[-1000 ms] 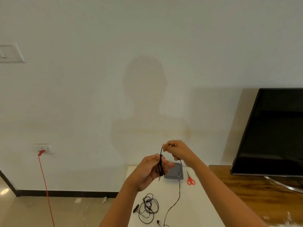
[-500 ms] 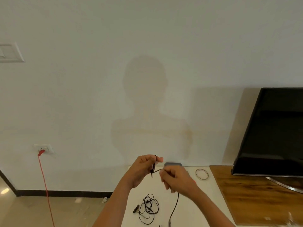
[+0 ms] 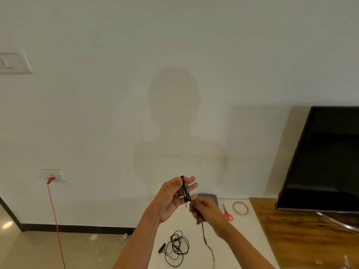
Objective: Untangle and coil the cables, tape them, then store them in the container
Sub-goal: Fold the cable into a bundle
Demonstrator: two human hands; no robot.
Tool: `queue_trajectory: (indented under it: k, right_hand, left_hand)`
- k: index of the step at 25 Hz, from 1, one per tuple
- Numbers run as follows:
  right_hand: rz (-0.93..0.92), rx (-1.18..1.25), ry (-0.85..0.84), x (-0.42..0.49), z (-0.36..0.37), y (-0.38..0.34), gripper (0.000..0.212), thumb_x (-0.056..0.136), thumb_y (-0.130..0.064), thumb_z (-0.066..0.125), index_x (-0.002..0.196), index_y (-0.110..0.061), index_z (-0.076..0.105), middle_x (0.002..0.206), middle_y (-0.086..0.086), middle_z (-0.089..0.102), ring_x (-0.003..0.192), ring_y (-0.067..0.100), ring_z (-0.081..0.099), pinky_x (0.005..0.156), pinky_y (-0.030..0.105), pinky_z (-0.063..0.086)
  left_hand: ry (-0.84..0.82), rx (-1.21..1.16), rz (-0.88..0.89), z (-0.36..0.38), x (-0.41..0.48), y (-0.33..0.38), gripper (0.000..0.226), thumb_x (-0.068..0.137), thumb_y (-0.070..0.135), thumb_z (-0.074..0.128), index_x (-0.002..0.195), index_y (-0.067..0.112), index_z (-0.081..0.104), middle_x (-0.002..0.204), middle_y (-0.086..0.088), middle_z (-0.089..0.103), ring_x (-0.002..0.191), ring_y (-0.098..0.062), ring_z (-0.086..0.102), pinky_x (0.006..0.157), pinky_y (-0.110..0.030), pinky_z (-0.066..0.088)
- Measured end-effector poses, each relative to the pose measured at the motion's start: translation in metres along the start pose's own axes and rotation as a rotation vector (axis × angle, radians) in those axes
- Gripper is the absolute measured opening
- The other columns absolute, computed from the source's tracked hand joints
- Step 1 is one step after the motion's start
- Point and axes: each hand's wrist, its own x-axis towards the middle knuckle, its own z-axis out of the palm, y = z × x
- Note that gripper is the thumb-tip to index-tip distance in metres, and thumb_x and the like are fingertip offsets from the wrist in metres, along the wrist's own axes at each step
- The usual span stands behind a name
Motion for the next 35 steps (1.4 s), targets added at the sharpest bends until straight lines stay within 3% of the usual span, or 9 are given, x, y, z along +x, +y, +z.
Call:
queue_trajectory:
  k: [3, 7, 9, 13, 18, 21, 26, 31, 35]
  right_hand:
    - [0.014, -0.044, -0.033, -0.027, 0.019, 0.003, 0.042, 0.096, -0.039, 0.047, 0.07, -0.012, 0.065, 0.057, 0.004, 0.062, 0.045, 0.013, 0.051, 0.048, 0.022, 0.046]
    - [-0.147, -0.206, 0.106, -0.033, 0.003, -0.037, 0.033, 0.093, -0.025, 0.055, 0.063, -0.016, 0.065, 0.051, -0.001, 0.061, 0.042, 0.011, 0.05, 0.046, 0.023, 0.044]
    - [-0.238, -0.314, 0.158, -0.022, -0.008, -0.057, 0.029, 0.09, -0.026, 0.059, 0.062, -0.018, 0.063, 0.05, -0.006, 0.057, 0.043, 0.003, 0.048, 0.047, 0.017, 0.041]
    - [-0.259, -0.451, 0.147, 0.018, -0.026, -0.064, 0.036, 0.086, -0.044, 0.062, 0.069, -0.013, 0.071, 0.053, -0.002, 0.054, 0.047, 0.005, 0.041, 0.051, 0.02, 0.036]
    - [-0.019, 0.049, -0.041, 0.017, -0.014, -0.015, 0.035, 0.089, -0.045, 0.053, 0.075, -0.017, 0.066, 0.057, -0.002, 0.049, 0.055, 0.017, 0.042, 0.053, 0.025, 0.039]
    - [0.043, 0.03, -0.09, -0.011, 0.014, 0.012, 0.044, 0.091, -0.048, 0.045, 0.069, -0.014, 0.063, 0.05, -0.004, 0.049, 0.046, 0.011, 0.041, 0.049, 0.02, 0.038]
    - [-0.099, -0.2, 0.066, -0.045, 0.018, -0.001, 0.036, 0.095, -0.035, 0.051, 0.061, -0.024, 0.058, 0.047, -0.007, 0.052, 0.044, 0.006, 0.045, 0.048, 0.022, 0.041]
    - [-0.333, -0.704, 0.105, -0.028, -0.011, -0.065, 0.016, 0.086, -0.033, 0.061, 0.07, -0.029, 0.064, 0.056, -0.007, 0.064, 0.049, 0.005, 0.054, 0.052, 0.021, 0.044]
    - [-0.29, -0.5, 0.096, 0.013, -0.041, -0.082, 0.011, 0.081, -0.027, 0.07, 0.08, -0.018, 0.074, 0.064, -0.001, 0.069, 0.057, 0.011, 0.062, 0.052, 0.02, 0.048]
  left_hand:
    - [0.091, 0.162, 0.03, -0.014, 0.007, -0.001, 0.026, 0.091, 0.019, 0.052, 0.098, 0.005, 0.073, 0.117, -0.011, 0.069, 0.118, -0.026, 0.06, 0.099, -0.049, 0.048]
    - [0.038, 0.549, -0.015, -0.028, -0.001, -0.01, 0.027, 0.094, 0.029, 0.053, 0.098, 0.012, 0.074, 0.101, -0.002, 0.075, 0.108, -0.014, 0.065, 0.096, -0.033, 0.048]
    - [-0.068, 0.52, -0.054, -0.024, -0.007, -0.012, 0.027, 0.094, 0.029, 0.052, 0.088, 0.018, 0.076, 0.093, -0.001, 0.074, 0.102, -0.012, 0.066, 0.095, -0.031, 0.046]
    - [-0.13, 0.506, -0.107, -0.012, -0.011, -0.014, 0.033, 0.094, 0.03, 0.051, 0.099, 0.005, 0.071, 0.099, -0.009, 0.073, 0.115, -0.031, 0.06, 0.103, -0.042, 0.045]
    - [-0.093, 0.123, -0.111, 0.0, -0.014, -0.004, 0.029, 0.089, 0.021, 0.051, 0.083, 0.001, 0.071, 0.11, -0.022, 0.068, 0.107, -0.039, 0.065, 0.085, -0.056, 0.055]
    - [0.007, -0.103, -0.048, -0.002, -0.007, 0.003, 0.029, 0.087, 0.019, 0.05, 0.08, 0.0, 0.071, 0.115, -0.022, 0.068, 0.106, -0.041, 0.065, 0.081, -0.058, 0.055]
    - [0.137, 0.337, -0.035, -0.024, 0.001, -0.002, 0.026, 0.098, 0.016, 0.048, 0.095, 0.005, 0.072, 0.116, -0.008, 0.07, 0.116, -0.029, 0.061, 0.097, -0.047, 0.049]
    - [-0.088, 0.595, -0.117, -0.013, -0.016, -0.011, 0.028, 0.088, 0.04, 0.059, 0.082, 0.015, 0.072, 0.075, -0.011, 0.062, 0.074, -0.018, 0.059, 0.075, -0.041, 0.042]
    - [-0.033, 0.306, -0.181, -0.012, -0.023, -0.024, 0.026, 0.089, 0.025, 0.053, 0.086, 0.007, 0.071, 0.103, -0.021, 0.071, 0.111, -0.036, 0.063, 0.099, -0.048, 0.047]
